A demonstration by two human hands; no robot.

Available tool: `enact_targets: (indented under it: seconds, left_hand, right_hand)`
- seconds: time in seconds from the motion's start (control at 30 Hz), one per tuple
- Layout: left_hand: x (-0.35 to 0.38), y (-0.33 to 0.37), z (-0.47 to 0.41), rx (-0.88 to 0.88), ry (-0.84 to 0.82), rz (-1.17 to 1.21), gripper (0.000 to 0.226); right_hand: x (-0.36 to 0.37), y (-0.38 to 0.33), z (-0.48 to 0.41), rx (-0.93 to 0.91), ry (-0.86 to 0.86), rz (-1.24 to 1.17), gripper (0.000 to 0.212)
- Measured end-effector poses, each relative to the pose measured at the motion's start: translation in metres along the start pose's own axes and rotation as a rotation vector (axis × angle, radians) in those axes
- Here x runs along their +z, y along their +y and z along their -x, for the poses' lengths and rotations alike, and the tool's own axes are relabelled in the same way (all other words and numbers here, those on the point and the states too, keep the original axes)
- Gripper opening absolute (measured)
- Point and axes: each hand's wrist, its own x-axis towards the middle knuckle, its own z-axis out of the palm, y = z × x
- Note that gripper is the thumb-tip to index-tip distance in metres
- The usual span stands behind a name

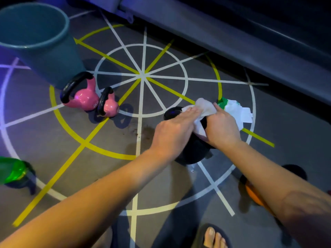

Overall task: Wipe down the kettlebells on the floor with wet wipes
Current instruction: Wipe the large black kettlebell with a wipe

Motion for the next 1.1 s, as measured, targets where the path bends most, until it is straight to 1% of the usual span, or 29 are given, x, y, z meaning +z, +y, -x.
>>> enact_targets:
  seconds: [0.03, 0.07, 0.1, 0.17, 0.2, 0.23, 0.3, 0.37, 0.43, 0.5, 0.57, 0.6, 0.67, 0.7, 0.73, 0.77, 0.8, 0.87, 0.9, 0.93, 1.0, 1.03, 1.1]
  left_hand:
    - [0.001, -0.010, 0.004, 0.070, -0.007, -0.056, 0.045]
    - [-0.002, -0.020, 0.008, 0.084, -0.019, -0.103, 0.045]
    - [-0.008, -0.029, 0.011, 0.037, -0.033, -0.156, 0.045]
    - [-0.018, -0.045, 0.011, -0.197, -0.139, -0.263, 0.038]
    - [-0.021, -0.052, 0.010, -0.322, -0.213, -0.275, 0.030]
    - [-0.023, -0.057, 0.010, -0.404, -0.259, -0.242, 0.022]
    - [-0.026, -0.061, 0.010, -0.460, -0.257, -0.143, 0.014]
    - [-0.027, -0.055, 0.010, -0.487, -0.200, -0.068, 0.013]
    - [-0.030, -0.041, 0.012, -0.524, -0.098, 0.006, 0.017]
    - [-0.036, -0.024, 0.011, -0.516, 0.007, 0.060, 0.022]
    - [-0.042, -0.006, 0.006, -0.428, 0.046, 0.139, 0.019]
    - [-0.045, 0.004, 0.003, -0.374, 0.028, 0.215, 0.016]
    - [-0.048, 0.017, 0.000, -0.295, -0.090, 0.410, 0.016]
    - [-0.048, 0.022, -0.001, -0.301, -0.177, 0.521, 0.016]
    - [-0.046, 0.025, 0.000, -0.341, -0.259, 0.632, 0.016]
    - [-0.043, 0.028, 0.003, -0.396, -0.320, 0.721, 0.018]
    - [-0.040, 0.029, 0.006, -0.449, -0.364, 0.777, 0.021]
    - [-0.034, 0.030, 0.013, -0.522, -0.445, 0.798, 0.026]
    - [-0.032, 0.030, 0.016, -0.541, -0.493, 0.790, 0.027]
    - [-0.032, 0.031, 0.018, -0.552, -0.541, 0.781, 0.028]
    - [-0.032, 0.032, 0.018, -0.567, -0.618, 0.766, 0.027]
    - [-0.033, 0.032, 0.018, -0.580, -0.646, 0.771, 0.026]
    - [-0.037, 0.030, 0.019, -0.629, -0.671, 0.847, 0.023]
  right_hand:
    - [0.000, 0.000, -0.001, -0.031, 0.009, -0.039, 0.062]
    - [-0.001, 0.001, -0.001, -0.048, 0.007, -0.090, 0.077]
    - [-0.005, 0.002, 0.001, -0.031, -0.003, -0.158, 0.091]
    - [-0.015, 0.003, 0.010, 0.046, 0.003, -0.291, 0.112]
    - [-0.020, 0.003, 0.017, 0.067, 0.010, -0.340, 0.117]
    - [-0.023, 0.004, 0.025, 0.076, 0.014, -0.388, 0.119]
    - [-0.025, 0.004, 0.039, 0.070, 0.027, -0.486, 0.118]
    - [-0.021, 0.005, 0.044, 0.102, 0.047, -0.555, 0.118]
    - [-0.015, 0.001, 0.046, 0.137, 0.076, -0.594, 0.113]
    - [-0.011, -0.005, 0.046, 0.165, 0.120, -0.635, 0.103]
    - [-0.010, -0.010, 0.050, 0.125, 0.186, -0.678, 0.087]
    - [-0.008, -0.011, 0.054, 0.082, 0.229, -0.679, 0.079]
    - [-0.009, -0.013, 0.065, 0.048, 0.312, -0.695, 0.058]
    - [-0.011, -0.014, 0.072, 0.086, 0.331, -0.741, 0.045]
    - [-0.016, -0.015, 0.079, 0.154, 0.312, -0.818, 0.035]
    - [-0.020, -0.016, 0.087, 0.233, 0.253, -0.947, 0.034]
    - [-0.023, -0.015, 0.093, 0.316, 0.166, -1.137, 0.041]
    - [-0.027, -0.009, 0.104, 0.462, -0.047, -1.530, 0.057]
    - [-0.028, -0.007, 0.108, 0.487, -0.114, -1.618, 0.059]
    - [-0.025, -0.004, 0.113, 0.464, -0.131, -1.604, 0.053]
    - [-0.017, -0.004, 0.120, 0.426, -0.061, -1.492, 0.028]
    - [-0.014, -0.005, 0.121, 0.443, -0.019, -1.482, 0.017]
    - [-0.009, -0.005, 0.123, 0.466, -0.002, -1.477, 0.009]
